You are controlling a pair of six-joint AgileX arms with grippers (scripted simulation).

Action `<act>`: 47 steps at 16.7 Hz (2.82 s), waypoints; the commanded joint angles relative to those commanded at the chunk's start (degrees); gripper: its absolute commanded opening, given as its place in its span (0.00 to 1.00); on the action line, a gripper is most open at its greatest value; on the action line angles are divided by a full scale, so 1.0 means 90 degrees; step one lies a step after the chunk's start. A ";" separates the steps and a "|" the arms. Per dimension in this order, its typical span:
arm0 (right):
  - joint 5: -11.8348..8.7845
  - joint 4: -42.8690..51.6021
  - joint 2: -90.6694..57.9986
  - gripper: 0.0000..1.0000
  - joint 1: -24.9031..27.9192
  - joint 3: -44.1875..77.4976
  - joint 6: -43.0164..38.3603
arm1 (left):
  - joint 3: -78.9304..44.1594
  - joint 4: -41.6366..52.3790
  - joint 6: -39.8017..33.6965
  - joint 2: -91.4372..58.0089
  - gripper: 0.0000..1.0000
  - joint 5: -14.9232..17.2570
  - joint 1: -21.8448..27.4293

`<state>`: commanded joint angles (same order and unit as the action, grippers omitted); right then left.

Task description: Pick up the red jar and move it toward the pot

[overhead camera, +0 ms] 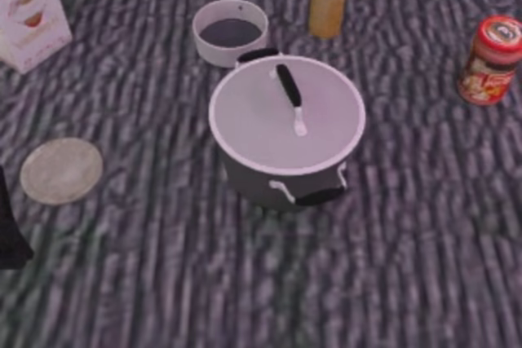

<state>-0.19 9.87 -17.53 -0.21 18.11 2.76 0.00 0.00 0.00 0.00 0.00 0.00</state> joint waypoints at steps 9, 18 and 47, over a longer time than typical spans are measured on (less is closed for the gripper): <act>-0.0166 0.3024 -0.5222 1.00 0.0028 0.5136 0.0842 | 0.0000 0.0000 0.0000 0.0000 1.00 0.0000 0.0000; -0.0332 0.6295 -1.0992 1.00 0.0022 1.0918 0.1777 | 0.0000 0.0000 0.0000 0.0000 1.00 0.0000 0.0000; -0.0446 0.6911 -1.4853 1.00 0.0080 1.3867 0.2403 | 0.0000 0.0000 0.0000 0.0000 1.00 0.0000 0.0000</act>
<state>-4.21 72.07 -151.21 0.52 142.92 24.38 0.00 0.00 0.00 0.00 0.00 0.00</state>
